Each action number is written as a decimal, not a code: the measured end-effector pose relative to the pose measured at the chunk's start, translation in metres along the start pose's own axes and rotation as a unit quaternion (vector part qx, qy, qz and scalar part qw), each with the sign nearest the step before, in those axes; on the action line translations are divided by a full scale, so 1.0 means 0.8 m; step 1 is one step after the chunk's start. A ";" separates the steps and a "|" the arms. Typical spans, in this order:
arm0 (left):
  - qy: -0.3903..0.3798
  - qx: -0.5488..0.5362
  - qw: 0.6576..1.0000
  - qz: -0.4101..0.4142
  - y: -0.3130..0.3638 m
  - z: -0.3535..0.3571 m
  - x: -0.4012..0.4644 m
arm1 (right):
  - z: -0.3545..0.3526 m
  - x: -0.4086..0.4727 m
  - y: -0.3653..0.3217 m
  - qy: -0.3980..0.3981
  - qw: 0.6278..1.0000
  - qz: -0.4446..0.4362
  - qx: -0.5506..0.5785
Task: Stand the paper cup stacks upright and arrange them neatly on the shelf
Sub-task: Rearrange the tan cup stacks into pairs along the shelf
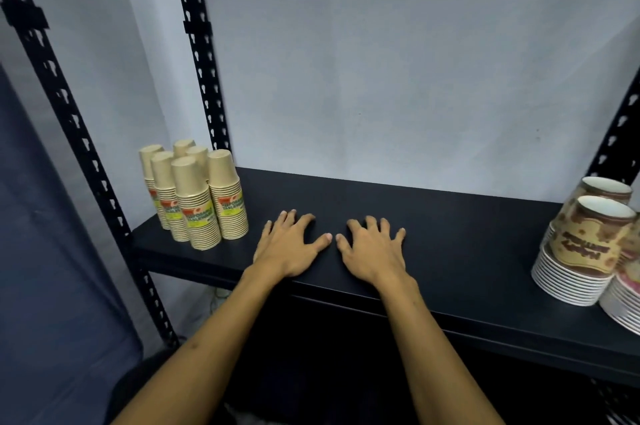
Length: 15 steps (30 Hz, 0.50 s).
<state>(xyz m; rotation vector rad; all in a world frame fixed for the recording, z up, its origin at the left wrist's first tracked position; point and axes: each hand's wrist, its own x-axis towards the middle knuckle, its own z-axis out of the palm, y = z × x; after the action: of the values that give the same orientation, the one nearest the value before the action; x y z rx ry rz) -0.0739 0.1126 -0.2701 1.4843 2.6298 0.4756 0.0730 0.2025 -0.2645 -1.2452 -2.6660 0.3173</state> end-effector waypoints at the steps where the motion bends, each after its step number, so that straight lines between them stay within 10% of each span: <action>1: -0.003 0.001 1.000 0.000 0.000 0.000 0.000 | 0.000 -0.001 0.001 -0.001 1.000 -0.002 0.001; 15: -0.003 0.001 1.000 -0.001 0.000 0.003 -0.005 | 0.000 -0.010 -0.001 0.024 0.997 -0.074 0.024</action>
<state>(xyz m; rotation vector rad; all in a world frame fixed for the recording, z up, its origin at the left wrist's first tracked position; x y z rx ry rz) -0.0709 0.1095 -0.2724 1.4814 2.6274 0.4668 0.0777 0.1958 -0.2645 -1.0212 -2.6743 0.3229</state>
